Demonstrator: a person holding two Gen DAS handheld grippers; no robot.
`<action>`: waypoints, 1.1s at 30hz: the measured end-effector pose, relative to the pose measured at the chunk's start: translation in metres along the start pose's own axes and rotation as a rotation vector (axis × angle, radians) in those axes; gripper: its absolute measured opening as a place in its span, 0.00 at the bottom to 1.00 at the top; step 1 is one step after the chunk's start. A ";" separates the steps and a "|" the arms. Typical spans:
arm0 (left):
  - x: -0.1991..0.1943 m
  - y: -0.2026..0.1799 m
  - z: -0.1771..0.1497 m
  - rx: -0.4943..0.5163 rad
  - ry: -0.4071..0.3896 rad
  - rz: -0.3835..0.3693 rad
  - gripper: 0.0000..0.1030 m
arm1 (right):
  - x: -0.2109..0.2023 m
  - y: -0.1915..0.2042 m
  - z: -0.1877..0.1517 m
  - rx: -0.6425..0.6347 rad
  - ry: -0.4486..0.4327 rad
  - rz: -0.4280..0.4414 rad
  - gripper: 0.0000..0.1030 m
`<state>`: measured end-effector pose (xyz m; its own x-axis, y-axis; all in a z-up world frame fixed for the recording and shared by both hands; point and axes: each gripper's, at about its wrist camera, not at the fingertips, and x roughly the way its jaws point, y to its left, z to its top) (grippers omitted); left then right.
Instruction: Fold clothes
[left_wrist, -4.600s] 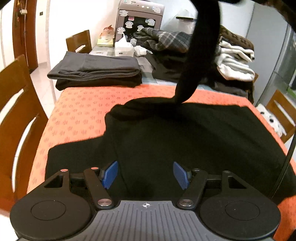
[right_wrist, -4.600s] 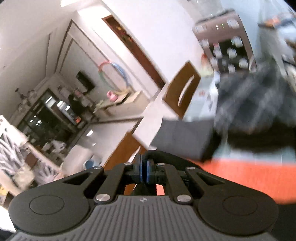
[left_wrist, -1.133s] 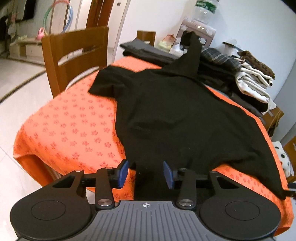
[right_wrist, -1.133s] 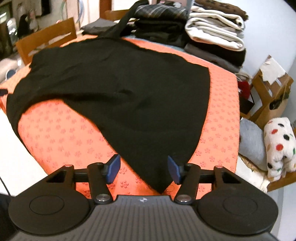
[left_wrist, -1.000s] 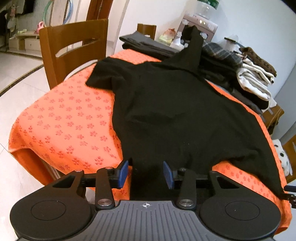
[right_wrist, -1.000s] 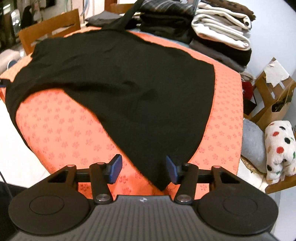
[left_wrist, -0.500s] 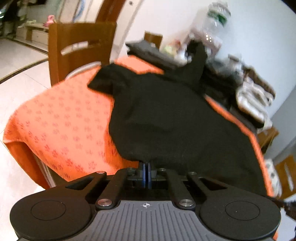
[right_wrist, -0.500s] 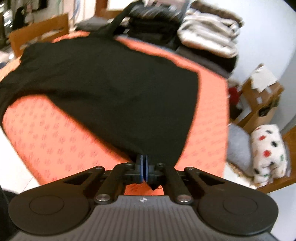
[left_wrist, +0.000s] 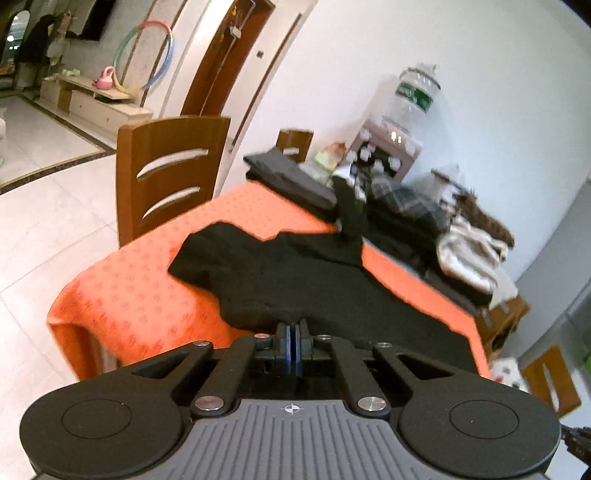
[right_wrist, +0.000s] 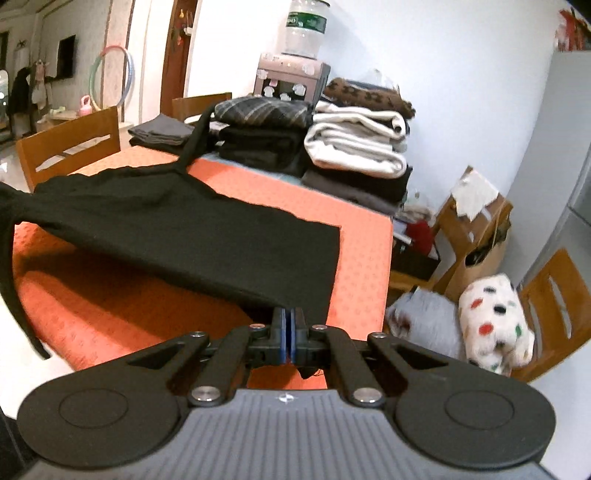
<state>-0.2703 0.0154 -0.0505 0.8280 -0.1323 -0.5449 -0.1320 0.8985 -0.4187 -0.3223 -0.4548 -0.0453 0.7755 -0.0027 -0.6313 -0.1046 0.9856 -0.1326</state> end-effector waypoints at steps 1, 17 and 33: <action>-0.005 -0.001 -0.005 0.006 0.016 0.003 0.04 | -0.004 0.003 -0.008 0.004 0.017 0.005 0.03; 0.036 -0.055 0.082 0.088 -0.048 -0.033 0.05 | 0.018 -0.030 0.064 0.096 -0.044 -0.060 0.03; 0.262 -0.089 0.170 0.265 0.115 0.042 0.05 | 0.254 -0.065 0.169 0.084 0.129 -0.098 0.03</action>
<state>0.0511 -0.0276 -0.0324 0.7556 -0.1257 -0.6428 -0.0052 0.9802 -0.1979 -0.0131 -0.4906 -0.0680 0.6927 -0.1159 -0.7118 0.0241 0.9902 -0.1378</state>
